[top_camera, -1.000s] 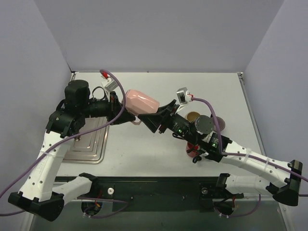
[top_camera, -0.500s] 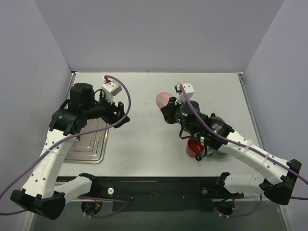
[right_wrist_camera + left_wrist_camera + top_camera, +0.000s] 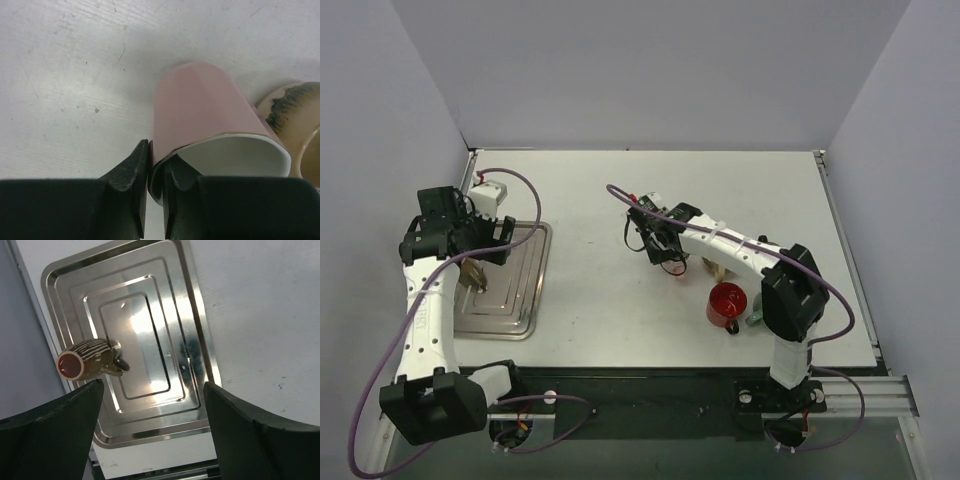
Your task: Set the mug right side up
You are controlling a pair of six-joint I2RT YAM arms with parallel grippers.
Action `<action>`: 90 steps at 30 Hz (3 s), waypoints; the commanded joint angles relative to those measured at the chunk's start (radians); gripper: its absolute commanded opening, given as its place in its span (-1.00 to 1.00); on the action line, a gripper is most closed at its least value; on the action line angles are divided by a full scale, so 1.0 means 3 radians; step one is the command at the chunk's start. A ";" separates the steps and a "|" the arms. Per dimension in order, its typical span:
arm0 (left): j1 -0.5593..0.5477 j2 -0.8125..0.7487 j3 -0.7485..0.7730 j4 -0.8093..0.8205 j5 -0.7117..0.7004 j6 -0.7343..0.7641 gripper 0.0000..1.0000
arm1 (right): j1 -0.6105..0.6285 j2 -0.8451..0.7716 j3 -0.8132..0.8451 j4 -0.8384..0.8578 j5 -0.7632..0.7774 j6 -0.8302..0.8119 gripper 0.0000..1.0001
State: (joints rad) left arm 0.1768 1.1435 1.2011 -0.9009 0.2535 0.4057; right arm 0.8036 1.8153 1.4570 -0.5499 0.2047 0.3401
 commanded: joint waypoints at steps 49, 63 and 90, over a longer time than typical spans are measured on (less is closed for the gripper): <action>0.0914 0.1373 -0.1191 0.2353 -0.0712 -0.0166 -0.40 | -0.0137 -0.0523 0.0113 -0.0381 0.0228 0.0094 0.20; 0.0904 0.0592 -0.0962 0.1649 0.0349 -0.0059 -1.00 | -0.0005 -0.1065 -0.0117 -0.0427 0.0519 0.0022 0.20; -0.1254 -0.0457 0.0752 0.0462 0.2515 -0.1424 -1.00 | 0.0855 -0.2282 -0.1360 0.4404 -0.0897 0.0707 0.51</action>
State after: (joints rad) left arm -0.1524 1.0286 1.3941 -0.8070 0.9577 0.0422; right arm 1.0508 1.1229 1.0092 0.4927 0.0349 0.5274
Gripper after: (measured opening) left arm 0.080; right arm 0.761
